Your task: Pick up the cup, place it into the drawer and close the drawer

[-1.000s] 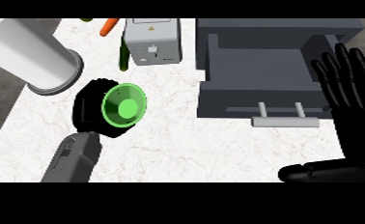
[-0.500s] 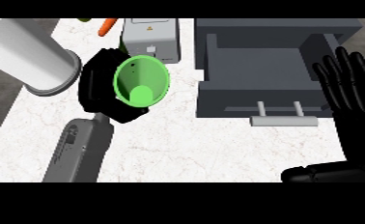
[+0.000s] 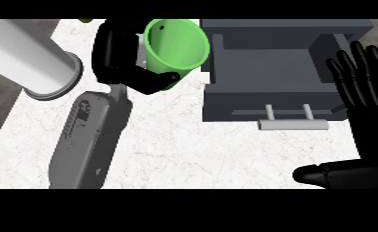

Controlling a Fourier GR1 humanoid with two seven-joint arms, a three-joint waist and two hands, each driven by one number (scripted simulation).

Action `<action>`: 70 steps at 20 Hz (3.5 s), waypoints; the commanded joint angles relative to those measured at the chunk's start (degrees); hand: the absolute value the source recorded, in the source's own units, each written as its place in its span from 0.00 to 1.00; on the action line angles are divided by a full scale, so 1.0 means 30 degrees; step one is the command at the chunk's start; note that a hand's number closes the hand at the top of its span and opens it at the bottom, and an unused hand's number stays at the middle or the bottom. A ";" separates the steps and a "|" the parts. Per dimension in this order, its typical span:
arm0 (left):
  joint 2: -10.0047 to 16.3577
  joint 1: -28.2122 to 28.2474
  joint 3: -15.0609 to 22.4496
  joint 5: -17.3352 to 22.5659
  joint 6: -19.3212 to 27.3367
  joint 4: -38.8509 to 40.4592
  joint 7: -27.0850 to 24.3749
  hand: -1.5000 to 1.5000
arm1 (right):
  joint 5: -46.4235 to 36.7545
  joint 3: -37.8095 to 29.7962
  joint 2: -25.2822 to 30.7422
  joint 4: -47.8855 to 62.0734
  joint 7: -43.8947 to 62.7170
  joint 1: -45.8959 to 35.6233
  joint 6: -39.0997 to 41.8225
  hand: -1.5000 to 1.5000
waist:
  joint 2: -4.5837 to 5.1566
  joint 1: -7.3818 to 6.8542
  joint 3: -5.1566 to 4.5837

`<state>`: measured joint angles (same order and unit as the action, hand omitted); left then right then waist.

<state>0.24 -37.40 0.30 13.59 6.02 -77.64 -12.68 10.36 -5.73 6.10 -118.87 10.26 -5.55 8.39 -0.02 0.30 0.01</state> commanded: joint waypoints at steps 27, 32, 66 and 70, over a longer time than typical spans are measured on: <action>-0.0079 -1.0638 0.3624 0.3205 0.4579 1.4727 -0.2478 1.00 | 0.0078 -0.0445 0.0026 0.1746 -0.2151 0.0743 0.1016 0.00 | 0.0200 0.0653 0.0013; -0.0079 -1.2131 0.4712 0.4447 0.4627 1.6989 -0.2444 1.00 | 0.0140 -0.0229 0.0146 0.1030 -0.0552 -0.0939 0.0302 0.00 | 0.0244 0.0843 0.0008; -0.0079 -1.2448 0.8639 1.0260 0.5266 1.5399 -0.4068 0.00 | 0.3868 -0.1293 0.0667 0.0780 -0.0651 0.0251 0.2395 0.00 | 0.0013 0.0333 0.0006; 0.0788 -1.1241 0.8075 1.0113 0.5718 1.3966 -0.3685 0.00 | 0.2544 -0.0465 0.1462 0.0688 -0.0207 -0.0214 0.2895 1.00 | -0.0094 -0.0213 -0.0008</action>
<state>1.02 -72.90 26.08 43.69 22.26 -31.91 -25.59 19.26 -7.37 8.25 -116.72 9.14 -6.45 15.18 0.12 1.33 0.02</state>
